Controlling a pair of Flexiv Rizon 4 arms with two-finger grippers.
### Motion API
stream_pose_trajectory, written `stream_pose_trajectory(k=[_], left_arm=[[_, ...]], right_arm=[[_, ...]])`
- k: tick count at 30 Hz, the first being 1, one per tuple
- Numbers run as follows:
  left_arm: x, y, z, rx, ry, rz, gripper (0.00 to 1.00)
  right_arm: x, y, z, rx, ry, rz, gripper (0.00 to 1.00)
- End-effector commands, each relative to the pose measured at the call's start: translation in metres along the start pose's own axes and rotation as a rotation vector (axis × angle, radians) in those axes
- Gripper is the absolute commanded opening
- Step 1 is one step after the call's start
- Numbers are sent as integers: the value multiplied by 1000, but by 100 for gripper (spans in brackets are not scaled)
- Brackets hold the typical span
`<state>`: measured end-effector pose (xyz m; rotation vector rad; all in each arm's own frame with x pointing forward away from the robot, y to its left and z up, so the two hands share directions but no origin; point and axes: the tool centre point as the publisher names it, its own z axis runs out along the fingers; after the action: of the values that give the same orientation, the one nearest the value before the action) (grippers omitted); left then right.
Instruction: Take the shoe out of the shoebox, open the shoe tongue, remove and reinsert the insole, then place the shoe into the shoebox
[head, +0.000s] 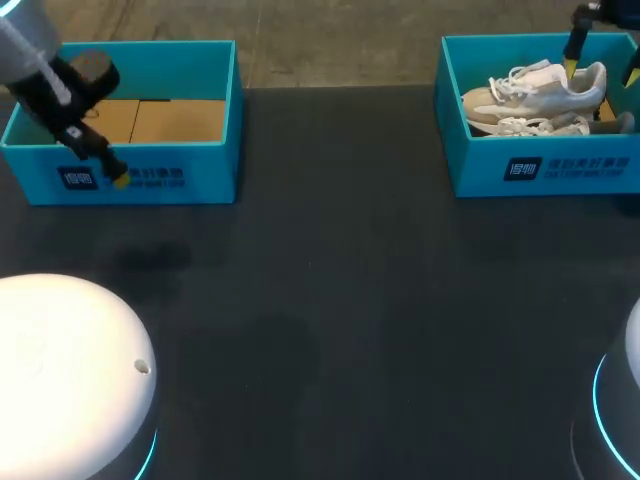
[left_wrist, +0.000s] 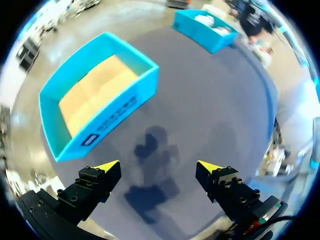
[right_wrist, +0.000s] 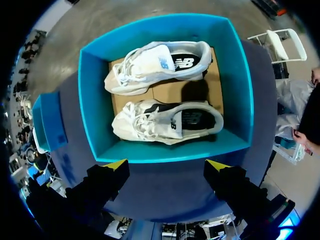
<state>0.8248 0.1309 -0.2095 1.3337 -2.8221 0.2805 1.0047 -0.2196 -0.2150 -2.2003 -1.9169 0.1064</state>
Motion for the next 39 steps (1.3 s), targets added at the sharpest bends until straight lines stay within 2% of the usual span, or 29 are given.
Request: stream_pose_trajectory(k=[1,7,14,25,30,39], left_arm=[[-14,-8,-7,-179,21,-400,100],[-33,-5,-17,-191,-10,-555,100],[-52,0,-28,-208,-56,-612,100],[-81,8,-30,-232,-84,-693,100],[-88,11,-34,-230,-105,-724,100],[-93,12,-39,-229,-112,-745,100]], right_arm=[[1,-14,6,-15,7,0,100],[6,-28,16,-7,30,-15,100],[10,-43,21,4,43,-16,100],[24,-59,23,-90,-64,-16,100],[29,-63,20,-124,-88,-46,100],[29,-63,20,-124,-88,-46,100]])
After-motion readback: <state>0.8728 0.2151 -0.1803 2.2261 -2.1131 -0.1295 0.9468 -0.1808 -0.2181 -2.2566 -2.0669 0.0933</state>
